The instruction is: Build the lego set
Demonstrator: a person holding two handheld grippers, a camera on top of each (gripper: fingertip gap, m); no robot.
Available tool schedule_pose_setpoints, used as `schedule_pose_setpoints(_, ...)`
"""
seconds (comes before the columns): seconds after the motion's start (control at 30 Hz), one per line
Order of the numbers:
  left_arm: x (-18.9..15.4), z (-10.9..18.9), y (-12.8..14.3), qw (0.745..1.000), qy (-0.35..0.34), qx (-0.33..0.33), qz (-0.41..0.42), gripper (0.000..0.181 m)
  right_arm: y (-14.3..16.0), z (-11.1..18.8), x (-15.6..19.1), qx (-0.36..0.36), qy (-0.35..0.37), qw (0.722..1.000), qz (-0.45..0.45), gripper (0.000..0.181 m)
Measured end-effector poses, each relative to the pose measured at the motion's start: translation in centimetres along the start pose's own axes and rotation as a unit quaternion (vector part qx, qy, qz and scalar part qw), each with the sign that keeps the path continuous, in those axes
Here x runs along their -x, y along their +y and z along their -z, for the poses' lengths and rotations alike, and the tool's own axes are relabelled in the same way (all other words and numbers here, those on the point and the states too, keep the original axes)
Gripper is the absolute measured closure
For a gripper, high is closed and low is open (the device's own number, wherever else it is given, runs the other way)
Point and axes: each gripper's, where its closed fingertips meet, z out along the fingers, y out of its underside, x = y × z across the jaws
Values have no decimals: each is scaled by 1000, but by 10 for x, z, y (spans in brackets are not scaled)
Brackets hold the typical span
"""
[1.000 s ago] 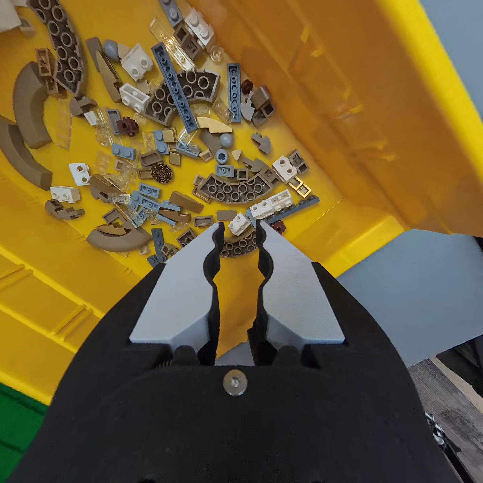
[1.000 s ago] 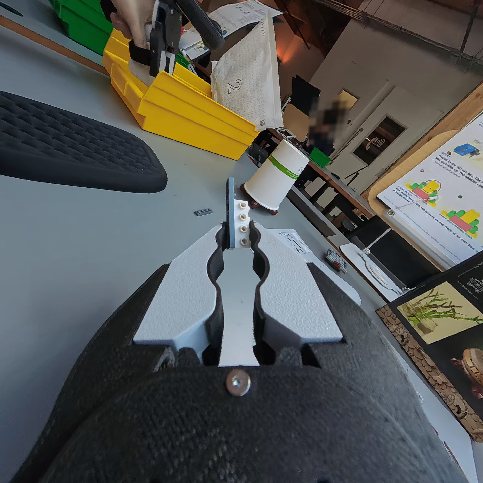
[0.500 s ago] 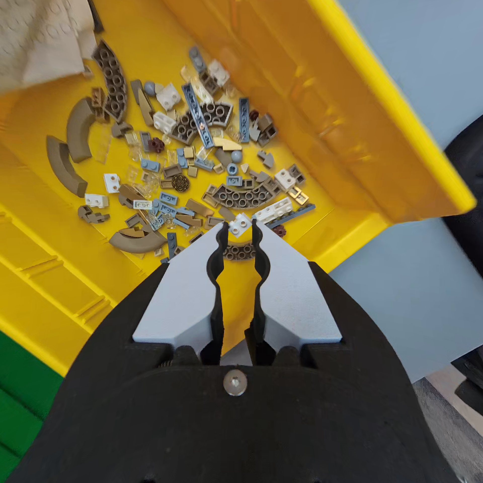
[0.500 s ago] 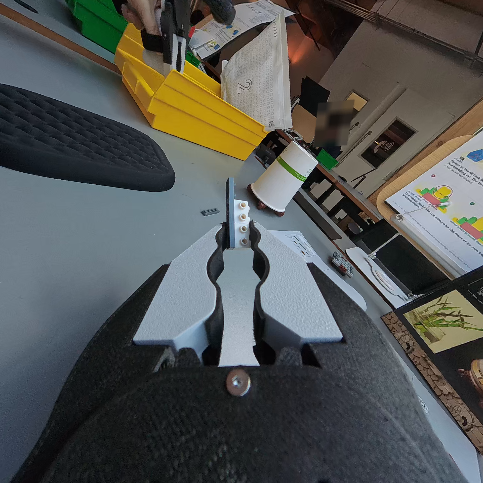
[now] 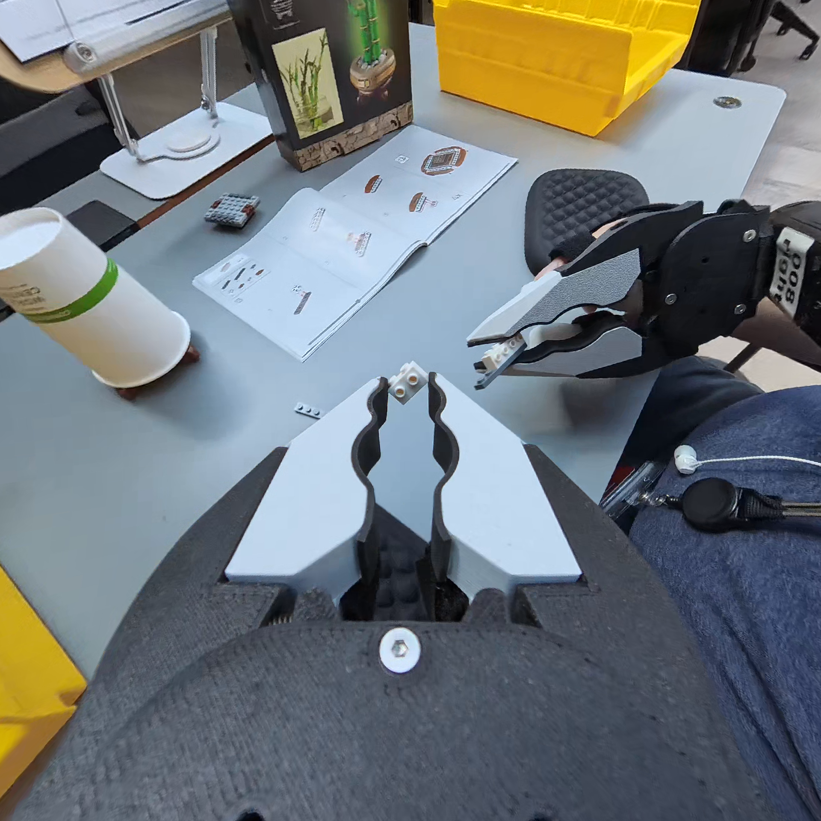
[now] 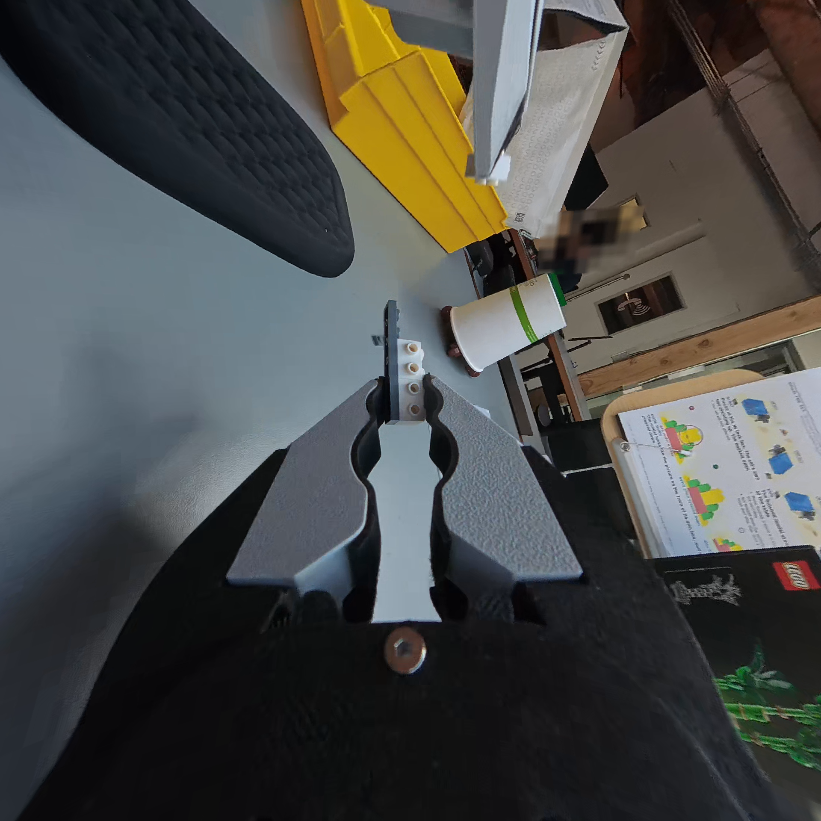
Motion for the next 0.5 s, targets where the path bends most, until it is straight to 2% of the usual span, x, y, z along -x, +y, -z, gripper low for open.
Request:
schedule_pose_setpoints(0.1, -25, -15, -12, 998, -10, -13, -63, 165, -11, 8, -14, 16, 32, 998, 56, 166)
schedule_pose_setpoints(0.2, -41, -18, -30, 994, -9, -40, -97, 165, -14, 16, -27, 39, 59, 993, 93, 167)
schedule_pose_setpoints(0.33, -55, -22, -39, 992, -3, -36, -119, 165, -12, 24, -34, 58, 77, 989, 109, 166)
schedule_pose_setpoints(0.5, -62, -28, -40, 986, -31, -15, -162, 165, -13, 31, -42, 66, 96, 987, 106, 166)
